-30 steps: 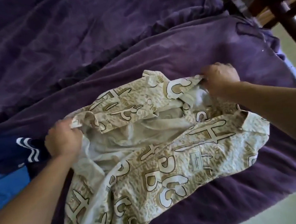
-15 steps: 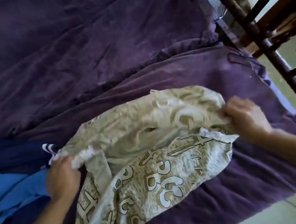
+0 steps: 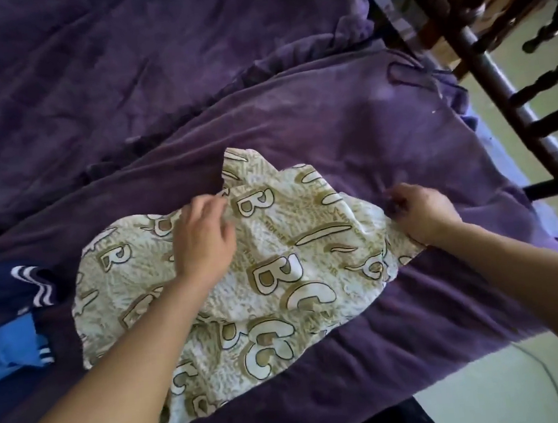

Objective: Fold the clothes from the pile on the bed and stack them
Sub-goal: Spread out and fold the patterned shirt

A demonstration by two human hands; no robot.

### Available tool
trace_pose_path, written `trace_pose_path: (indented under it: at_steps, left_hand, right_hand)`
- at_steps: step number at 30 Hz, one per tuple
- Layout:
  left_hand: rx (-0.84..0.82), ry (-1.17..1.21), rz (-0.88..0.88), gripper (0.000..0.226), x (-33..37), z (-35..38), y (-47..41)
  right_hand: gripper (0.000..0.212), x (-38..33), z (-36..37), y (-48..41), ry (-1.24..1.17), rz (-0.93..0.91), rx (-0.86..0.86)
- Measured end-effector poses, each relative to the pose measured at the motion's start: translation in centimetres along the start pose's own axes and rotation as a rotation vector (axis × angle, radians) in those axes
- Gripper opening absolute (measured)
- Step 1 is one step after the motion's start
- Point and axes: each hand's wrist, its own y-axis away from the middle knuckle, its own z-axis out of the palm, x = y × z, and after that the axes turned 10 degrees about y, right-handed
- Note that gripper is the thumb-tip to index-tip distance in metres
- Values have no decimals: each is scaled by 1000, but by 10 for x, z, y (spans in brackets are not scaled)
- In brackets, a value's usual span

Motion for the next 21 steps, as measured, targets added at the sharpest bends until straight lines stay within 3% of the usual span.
trace_pose_path:
  at_steps: [3,6,8,10,13,14,17,19,21]
  left_hand:
    - [-140,17,57,53,50,28,-31]
    - [-222,2,28,46,77,42,-41]
    - [-99,54,-9,32,81,37,-41]
    - [82,101,-70,25,75,27,-42]
    - [192,36,-171,24,63,15,-50]
    - [211,19,-170,28,66,15,-53]
    - [293,78,122,33,105,28,-57]
    - [115,115,353,39,139,47,-56]
    - [-275,-24,367,52,159,69,-52]
  right_hand:
    - [56,-17,16,-4,-96,-93,-74]
    - [46,-31,25,-6,-269,-40,-172]
    - [25,-32,24,1,-226,-60,-227]
    - [5,-21,8,4,-300,18,-96]
    - [15,7,-21,-4,-516,252,218]
    - [19,14,-28,-3,-552,300,253]
    - [8,27,-30,6,-676,347,162]
    - [6,31,-29,14,-766,331,79]
    - [6,40,-29,20,-826,329,90]
